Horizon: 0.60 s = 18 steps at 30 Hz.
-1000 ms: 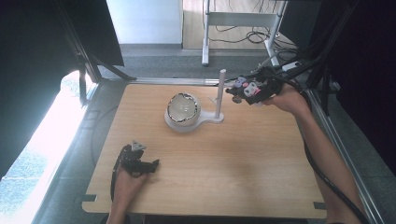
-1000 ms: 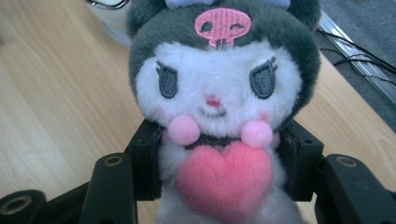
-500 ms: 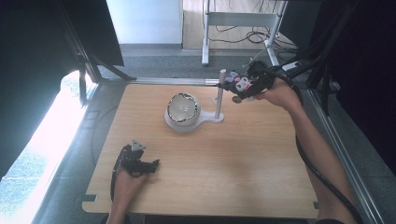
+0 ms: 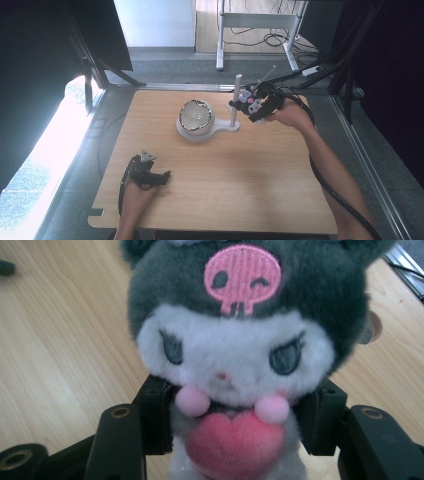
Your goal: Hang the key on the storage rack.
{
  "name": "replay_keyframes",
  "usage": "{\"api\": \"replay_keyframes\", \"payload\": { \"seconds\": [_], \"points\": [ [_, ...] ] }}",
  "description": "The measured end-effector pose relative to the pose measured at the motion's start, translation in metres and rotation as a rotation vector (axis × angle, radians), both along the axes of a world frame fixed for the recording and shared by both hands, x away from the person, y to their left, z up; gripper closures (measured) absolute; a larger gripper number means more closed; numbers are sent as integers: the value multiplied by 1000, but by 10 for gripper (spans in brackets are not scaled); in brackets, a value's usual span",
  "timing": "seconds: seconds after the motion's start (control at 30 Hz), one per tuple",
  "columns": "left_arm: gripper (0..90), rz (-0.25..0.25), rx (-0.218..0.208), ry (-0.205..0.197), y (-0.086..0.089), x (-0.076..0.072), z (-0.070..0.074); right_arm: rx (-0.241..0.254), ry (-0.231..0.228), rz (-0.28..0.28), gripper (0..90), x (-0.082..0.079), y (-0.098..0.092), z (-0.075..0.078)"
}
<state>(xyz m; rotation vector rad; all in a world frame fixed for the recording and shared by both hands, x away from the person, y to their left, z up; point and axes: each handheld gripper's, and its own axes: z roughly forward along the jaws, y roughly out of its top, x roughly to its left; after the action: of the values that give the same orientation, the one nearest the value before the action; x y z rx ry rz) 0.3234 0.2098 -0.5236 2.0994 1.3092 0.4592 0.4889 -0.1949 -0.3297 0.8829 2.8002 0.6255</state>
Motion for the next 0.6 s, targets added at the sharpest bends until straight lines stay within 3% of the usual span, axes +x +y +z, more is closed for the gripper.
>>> {"api": "replay_keyframes", "payload": {
  "seconds": [0.27,0.6],
  "points": [
    [0,2,-2,1,0,0,0,0,19,0,426,8,9,-31],
    [0,1,0,1,0,0,0,8,-44,-14,404,15,17,-61]
  ]
}}
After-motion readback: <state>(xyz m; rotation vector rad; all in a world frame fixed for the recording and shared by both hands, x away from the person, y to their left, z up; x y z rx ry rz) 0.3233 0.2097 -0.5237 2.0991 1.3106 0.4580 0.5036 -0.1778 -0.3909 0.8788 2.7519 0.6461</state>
